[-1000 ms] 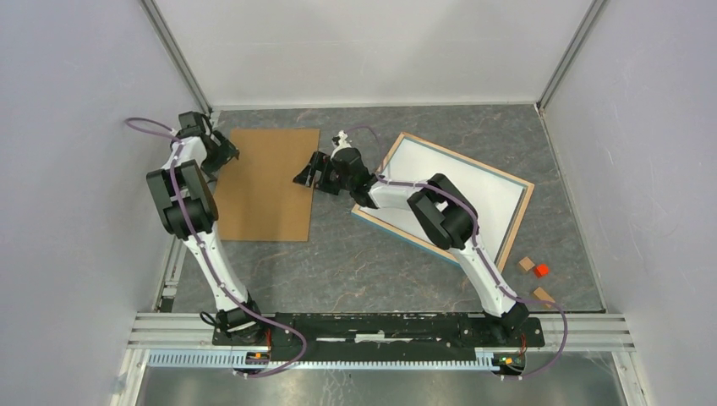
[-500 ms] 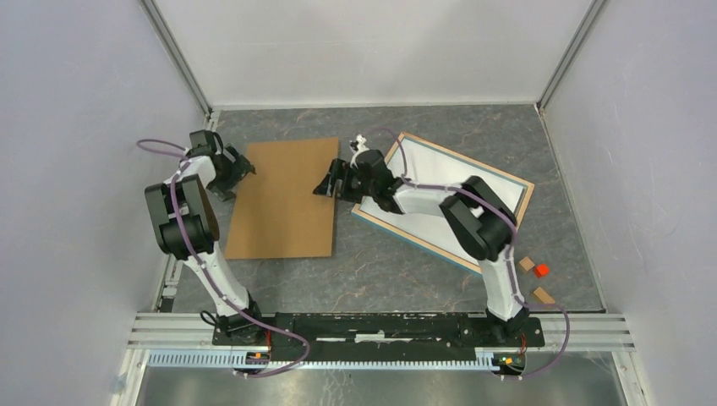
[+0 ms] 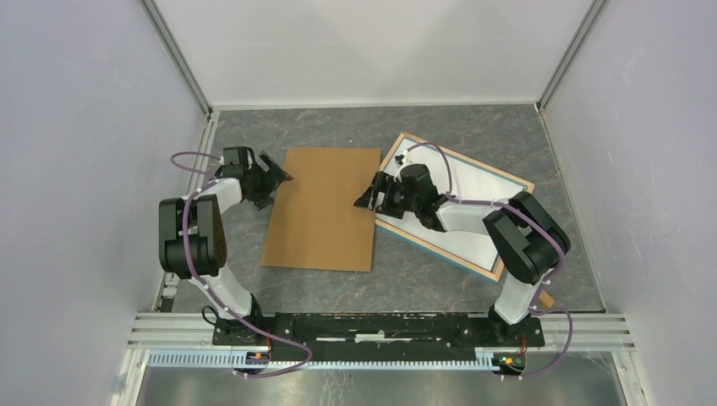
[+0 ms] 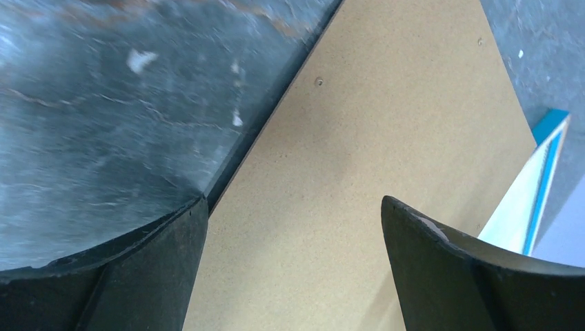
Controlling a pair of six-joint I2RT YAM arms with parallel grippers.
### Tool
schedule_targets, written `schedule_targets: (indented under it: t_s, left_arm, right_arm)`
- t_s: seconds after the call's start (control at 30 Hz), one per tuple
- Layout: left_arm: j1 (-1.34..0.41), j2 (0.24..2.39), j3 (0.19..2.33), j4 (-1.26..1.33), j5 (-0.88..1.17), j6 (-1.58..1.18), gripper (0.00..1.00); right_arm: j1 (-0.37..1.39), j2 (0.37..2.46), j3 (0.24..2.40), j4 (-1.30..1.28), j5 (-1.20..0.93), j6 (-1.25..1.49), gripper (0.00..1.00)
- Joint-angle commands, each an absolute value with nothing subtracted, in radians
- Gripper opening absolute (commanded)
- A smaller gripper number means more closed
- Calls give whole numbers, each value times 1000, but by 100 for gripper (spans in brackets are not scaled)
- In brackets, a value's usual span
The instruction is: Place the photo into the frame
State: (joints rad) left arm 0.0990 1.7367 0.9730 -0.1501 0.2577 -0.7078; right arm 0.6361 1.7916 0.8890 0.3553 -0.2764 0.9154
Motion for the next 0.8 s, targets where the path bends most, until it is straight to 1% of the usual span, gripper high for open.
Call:
schedule_targets:
  t_s: [0.0,0.13,0.27,0.63,0.67,0.77]
  left_arm:
    - [23,1738,888,-192,472,-852,100]
    - [22,1736,853,-176,469,-835,100]
    - [20,1726,790,-125,479,-857,100]
    - [20,1713,781,-137,435,-856,100]
    - [21,1713,780,-137,434,-856,100]
    - [20,1714,773,-126,445,-863,100]
  right_arm:
    - [619,1716,869,437,-373,850,89]
    - [555,1669,815,371,-397,766,89]
    - [508,1671,816,296,-448,683,89]
    - [396,1650,743,331,-513,651,88]
    - [389,1657,741,334,-520,648,88]
    - [388,1690,750,375,-570,657,82]
